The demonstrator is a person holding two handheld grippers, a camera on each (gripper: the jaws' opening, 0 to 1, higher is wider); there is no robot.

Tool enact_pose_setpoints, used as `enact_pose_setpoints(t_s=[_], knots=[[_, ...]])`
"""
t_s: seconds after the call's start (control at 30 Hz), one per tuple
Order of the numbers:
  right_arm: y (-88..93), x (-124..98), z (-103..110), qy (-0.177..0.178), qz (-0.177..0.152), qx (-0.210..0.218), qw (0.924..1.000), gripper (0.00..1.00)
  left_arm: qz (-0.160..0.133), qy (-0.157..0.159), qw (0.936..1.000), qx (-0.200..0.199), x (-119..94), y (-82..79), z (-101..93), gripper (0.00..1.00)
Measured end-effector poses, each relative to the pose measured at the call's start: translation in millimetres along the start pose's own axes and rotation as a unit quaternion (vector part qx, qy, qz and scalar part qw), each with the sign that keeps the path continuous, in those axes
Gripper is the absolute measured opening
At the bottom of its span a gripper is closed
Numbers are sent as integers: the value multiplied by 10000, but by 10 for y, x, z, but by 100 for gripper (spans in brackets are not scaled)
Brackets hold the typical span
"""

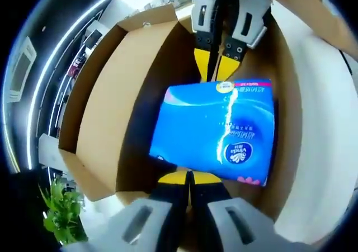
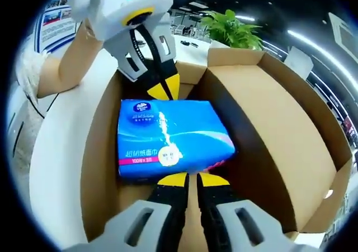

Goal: Operate the shoe box by opening the lid, removing the specified soft item, and placing it in the target area until the item is outside and the box remains undamaged.

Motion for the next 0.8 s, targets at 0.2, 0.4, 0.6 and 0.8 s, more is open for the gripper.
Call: enact_pose_setpoints(t_s=[0.2, 0.4, 0.6, 0.8], knots=[[17, -20, -3, 33, 149, -94, 9998, 4, -65, -65, 10000, 24, 16, -43, -45, 0], [62, -67, 12, 85, 460, -263, 9986, 4, -219, -132, 9996, 96, 30, -139, -99, 0], [103, -108, 3, 172, 641, -368, 9971, 4, -312, -348, 9983, 348, 45, -229, -130, 0], [147, -146, -11, 198, 808, -389, 9958, 4, -394, -467, 9972, 423, 63, -303, -138, 0]])
Point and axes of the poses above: the point that each gripper's makers call its tool centre point, and the gripper's own axes: x roughly forward along the fingers, z roughly to its left, y roughly out of its underside, the point moved 8 cm from there along -x, roughly backward along the fingers, and after that the axes turned 8 degrees about z, right-handed, at the moved point
